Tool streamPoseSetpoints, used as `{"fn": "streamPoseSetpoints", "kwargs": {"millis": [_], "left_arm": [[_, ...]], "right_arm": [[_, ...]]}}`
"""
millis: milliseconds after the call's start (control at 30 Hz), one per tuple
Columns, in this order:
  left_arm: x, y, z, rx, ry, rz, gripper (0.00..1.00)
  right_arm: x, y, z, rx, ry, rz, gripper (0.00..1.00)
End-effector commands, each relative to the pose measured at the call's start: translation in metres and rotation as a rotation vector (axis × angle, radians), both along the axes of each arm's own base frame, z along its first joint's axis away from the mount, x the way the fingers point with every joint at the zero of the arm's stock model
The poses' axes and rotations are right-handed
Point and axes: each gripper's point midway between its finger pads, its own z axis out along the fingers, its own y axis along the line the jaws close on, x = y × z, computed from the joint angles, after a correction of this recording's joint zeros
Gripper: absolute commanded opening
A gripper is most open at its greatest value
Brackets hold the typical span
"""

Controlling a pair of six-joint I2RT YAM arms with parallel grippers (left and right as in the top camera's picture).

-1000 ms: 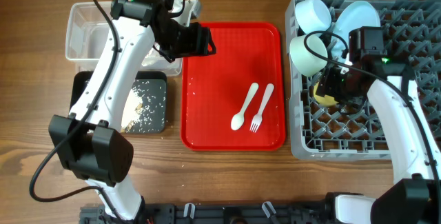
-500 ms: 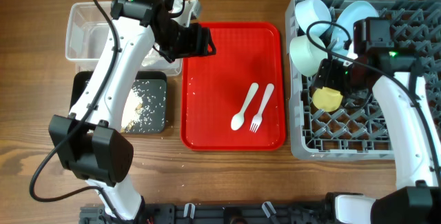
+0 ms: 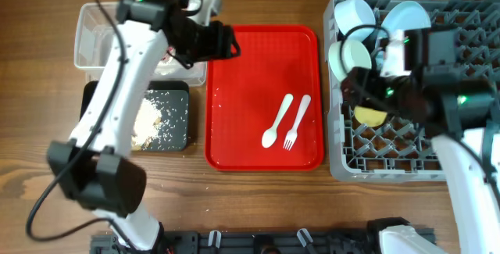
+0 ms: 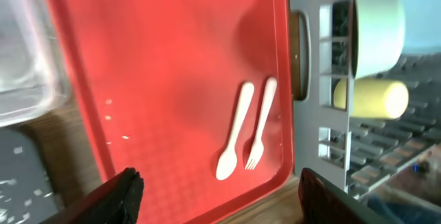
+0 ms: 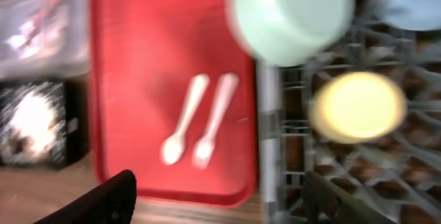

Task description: Sort waste into correct bins and load items into the dishwasher rack

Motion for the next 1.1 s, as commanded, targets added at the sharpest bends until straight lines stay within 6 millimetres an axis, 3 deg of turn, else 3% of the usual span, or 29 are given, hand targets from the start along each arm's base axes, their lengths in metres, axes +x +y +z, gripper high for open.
{"fn": "streamPoseSetpoints", "kwargs": {"millis": [0,167,200,233,367,433,600,933,1067], "left_arm": [[0.000,0.044,0.060,0.041,-0.151,0.171,0.77],[-0.003,0.100,0.077,0.151,-0.199,0.364,0.83],[-0.003,0.108,0.079,0.161,-0.204,0.383,0.87],[-0.003,0.115,0.079,0.167,-0.203,0.401,1.00],[-0.002,0.132,0.078,0.174,-0.197,0.445,1.00],[-0.001,0.136,0.078,0.175,-0.196,0.455,1.00],[-0.001,0.136,0.078,0.175,-0.196,0.455,1.00],[-0.001,0.136,0.078,0.175,-0.196,0.455,1.00],[-0.001,0.136,0.078,0.175,-0.196,0.455,1.00]], "right_arm": [[-0.010,0.028,0.002,0.036,0.037,0.004,0.76],[-0.023,0.055,-0.032,0.010,0.145,-0.002,0.70],[-0.027,0.062,-0.041,0.010,0.168,0.001,0.69],[-0.030,0.069,-0.051,0.008,0.189,0.003,0.69],[-0.037,0.079,-0.093,-0.047,0.249,-0.079,0.68],[-0.039,0.088,-0.129,-0.068,0.286,-0.124,0.63],[-0.035,0.093,-0.178,-0.084,0.341,-0.167,0.53],[-0.033,0.095,-0.228,-0.148,0.433,-0.188,0.44],[-0.031,0.093,-0.232,-0.151,0.438,-0.186,0.40]]}}
